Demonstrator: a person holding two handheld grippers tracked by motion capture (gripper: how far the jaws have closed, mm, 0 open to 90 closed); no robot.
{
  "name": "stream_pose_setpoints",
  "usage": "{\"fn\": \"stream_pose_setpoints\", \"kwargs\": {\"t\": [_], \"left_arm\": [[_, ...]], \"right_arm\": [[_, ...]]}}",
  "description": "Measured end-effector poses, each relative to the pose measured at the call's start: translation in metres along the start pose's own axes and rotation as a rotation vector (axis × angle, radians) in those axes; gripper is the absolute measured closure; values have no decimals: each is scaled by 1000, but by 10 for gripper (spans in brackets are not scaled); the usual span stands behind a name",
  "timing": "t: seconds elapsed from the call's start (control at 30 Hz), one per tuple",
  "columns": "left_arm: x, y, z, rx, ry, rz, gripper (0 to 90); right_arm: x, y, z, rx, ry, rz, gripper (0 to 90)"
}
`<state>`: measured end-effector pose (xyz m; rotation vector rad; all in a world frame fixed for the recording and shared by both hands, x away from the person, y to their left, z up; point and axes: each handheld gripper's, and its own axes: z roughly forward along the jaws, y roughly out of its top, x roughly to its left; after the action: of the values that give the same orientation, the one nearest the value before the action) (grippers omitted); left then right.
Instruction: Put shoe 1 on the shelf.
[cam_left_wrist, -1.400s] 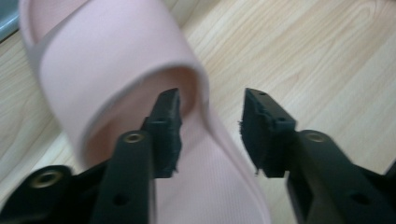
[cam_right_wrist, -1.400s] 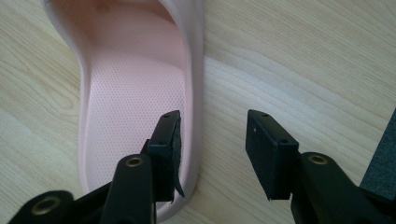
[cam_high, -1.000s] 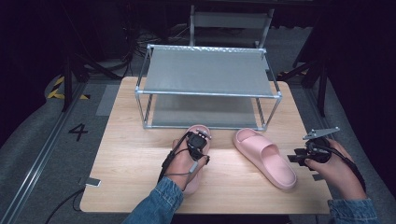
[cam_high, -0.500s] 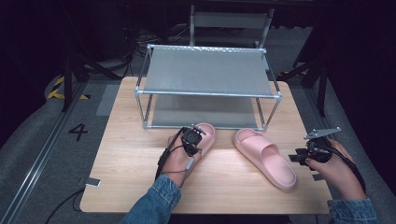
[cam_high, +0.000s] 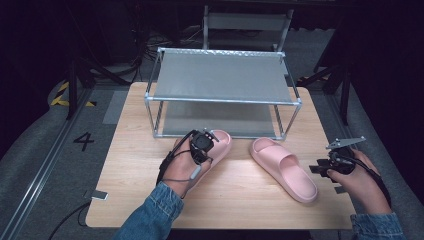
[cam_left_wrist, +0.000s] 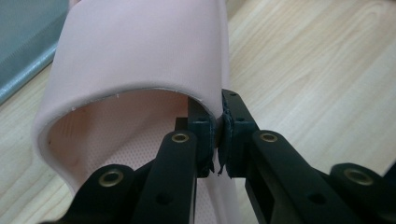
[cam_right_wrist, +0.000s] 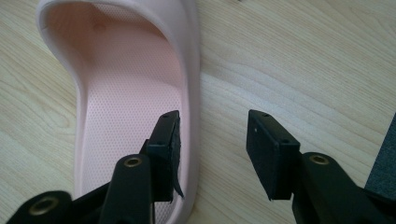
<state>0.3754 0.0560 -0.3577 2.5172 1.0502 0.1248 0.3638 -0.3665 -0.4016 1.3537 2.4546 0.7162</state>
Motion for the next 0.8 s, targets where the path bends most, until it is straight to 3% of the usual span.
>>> {"fn": "stream_pose_setpoints", "kwargs": {"t": [0.43, 0.7, 0.8], "left_arm": [[-4, 17, -40, 12, -55, 80, 842], [-3, 27, -64, -5, -86, 97, 841], [-1, 33, -74, -17, -109, 147, 843]], "right_arm": [[1, -2, 3, 7, 27, 14, 559], [0, -9, 0, 6, 23, 28, 561], [1, -10, -1, 4, 18, 33, 562]]}}
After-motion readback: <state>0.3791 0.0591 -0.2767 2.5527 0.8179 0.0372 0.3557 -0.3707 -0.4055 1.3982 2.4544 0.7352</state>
